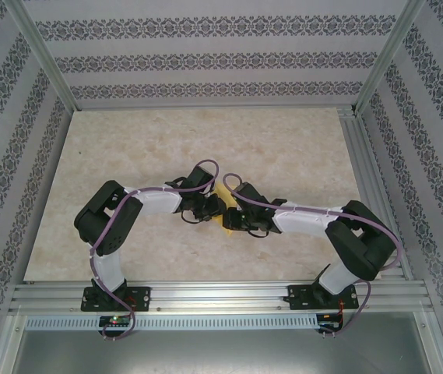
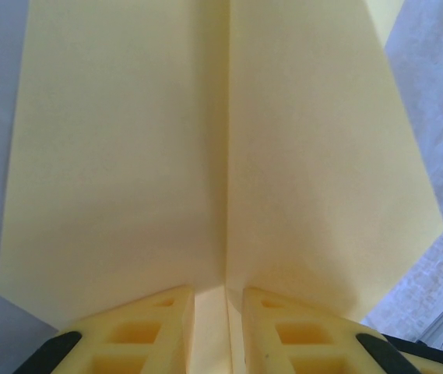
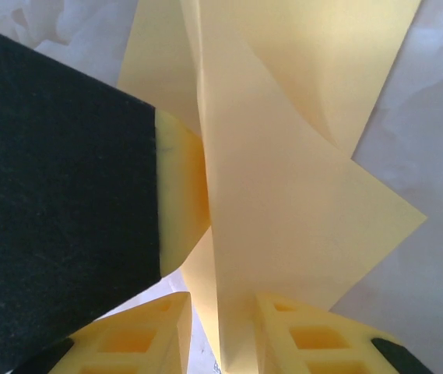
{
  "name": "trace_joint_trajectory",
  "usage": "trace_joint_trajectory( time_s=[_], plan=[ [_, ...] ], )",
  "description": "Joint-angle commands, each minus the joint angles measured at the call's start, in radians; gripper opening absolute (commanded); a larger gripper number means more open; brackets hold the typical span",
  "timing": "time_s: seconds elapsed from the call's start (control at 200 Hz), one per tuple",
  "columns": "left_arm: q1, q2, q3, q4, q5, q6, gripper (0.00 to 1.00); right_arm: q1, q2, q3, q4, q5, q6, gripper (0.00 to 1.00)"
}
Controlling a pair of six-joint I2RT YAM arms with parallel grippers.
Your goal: Fold a paper plane with a square sheet of paper (fold left side to right side)
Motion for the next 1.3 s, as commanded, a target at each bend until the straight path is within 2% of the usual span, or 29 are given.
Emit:
trace_joint_trajectory(
  time_s=[0.0, 0.27, 0.669, 0.869, 1.294],
  plan=[
    [-0.003, 0.015, 0.019, -0.024, -0.015, 0.006, 0.25, 0.016, 0.022, 0.032, -0.014, 0.044, -0.024, 0.27],
    [-0.003, 0.01, 0.01, -0.021, -0.017, 0.002, 0.25, 0.025, 0.054, 0.063, -0.028, 0.072, -0.051, 0.27],
    [-0.003, 0.004, 0.0, -0.016, -0.022, -0.005, 0.25, 0.045, 0.068, 0.084, -0.022, 0.094, -0.083, 0.13],
    [-0.003, -0.005, -0.002, -0.019, -0.027, -0.005, 0.26, 0.044, 0.051, 0.073, -0.006, 0.092, -0.092, 0.09],
    [-0.003, 0.018, -0.013, -0.014, -0.031, -0.009, 0.26, -0.037, 0.029, -0.076, 0.227, -0.061, -0.049, 0.08]
  ],
)
